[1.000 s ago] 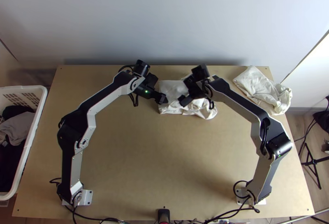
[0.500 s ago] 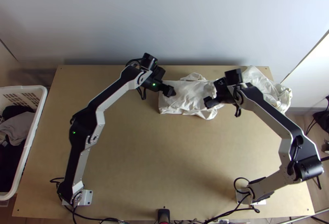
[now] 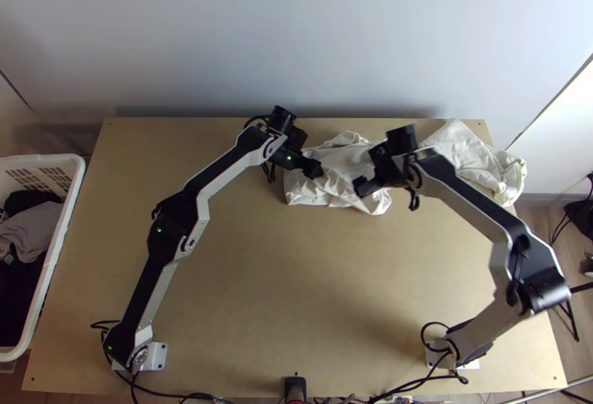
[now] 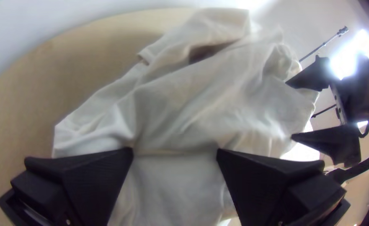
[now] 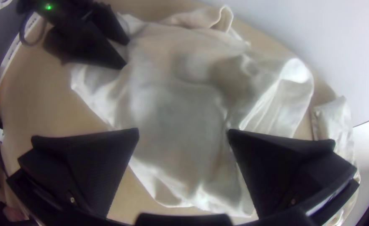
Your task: Fold the t-shirt
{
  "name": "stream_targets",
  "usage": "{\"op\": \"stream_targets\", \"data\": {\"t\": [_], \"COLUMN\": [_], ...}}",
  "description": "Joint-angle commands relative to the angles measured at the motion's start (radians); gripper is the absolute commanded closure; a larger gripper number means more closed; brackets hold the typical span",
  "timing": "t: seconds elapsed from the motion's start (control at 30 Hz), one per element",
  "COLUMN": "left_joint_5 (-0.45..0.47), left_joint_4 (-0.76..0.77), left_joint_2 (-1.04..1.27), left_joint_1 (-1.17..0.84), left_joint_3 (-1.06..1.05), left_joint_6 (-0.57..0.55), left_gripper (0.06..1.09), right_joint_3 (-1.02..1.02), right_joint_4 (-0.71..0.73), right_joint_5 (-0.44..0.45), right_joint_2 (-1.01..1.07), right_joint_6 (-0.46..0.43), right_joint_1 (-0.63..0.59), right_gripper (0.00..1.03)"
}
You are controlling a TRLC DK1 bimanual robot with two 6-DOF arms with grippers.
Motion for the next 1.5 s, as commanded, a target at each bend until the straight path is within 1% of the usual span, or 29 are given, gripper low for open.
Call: {"op": "stream_targets", "data": {"t": [0.0,0.13,0.27,0.43,0.57,0.7,0.8,1.03,1.17,1.33,1.47], "left_joint_5": [-0.023,-0.025,-0.025,-0.025,-0.023,-0.014,-0.01,-0.006,-0.006,-0.006,-0.006], "left_joint_4": [0.009,0.008,-0.007,-0.027,-0.066,-0.155,-0.211,-0.221,-0.221,-0.221,-0.221], "left_joint_2": [0.051,0.05,0.016,-0.105,-0.231,-0.335,-0.409,-0.572,-0.631,-0.68,-0.694], "left_joint_1": [0.005,0.002,-0.004,-0.01,-0.008,0.004,0.016,0.056,0.082,0.117,0.144], "left_joint_3": [0.01,0.01,0.0,-0.01,-0.053,-0.07,-0.084,-0.237,-0.313,-0.363,-0.377], "left_joint_6": [0.002,0.002,0.004,0.001,0.002,0.014,0.018,0.034,0.045,0.05,0.053], "left_gripper": [0.1,0.1,0.1,0.1,0.1,0.1,0.1,0.1,0.1,0.1,0.1], "right_joint_3": [-0.042,-0.084,-0.096,-0.036,-0.001,-0.016,-0.055,-0.127,-0.187,-0.286,-0.317], "right_joint_4": [0.045,0.074,0.081,0.08,0.072,0.068,0.069,0.085,0.19,0.408,0.489], "right_joint_5": [0.0,0.0,0.0,0.0,0.002,0.002,0.002,0.005,0.005,0.005,0.005], "right_joint_2": [0.118,0.14,0.109,0.025,-0.05,-0.11,-0.126,-0.11,-0.087,-0.061,-0.034], "right_joint_6": [0.0,0.001,0.001,-0.005,-0.045,-0.141,-0.209,-0.319,-0.422,-0.569,-0.614], "right_joint_1": [0.029,0.026,0.023,0.025,0.025,0.042,0.08,0.193,0.216,0.201,0.189], "right_gripper": [0.04,0.04,0.04,0.04,0.04,0.04,0.04,0.04,0.04,0.04,0.04]}}
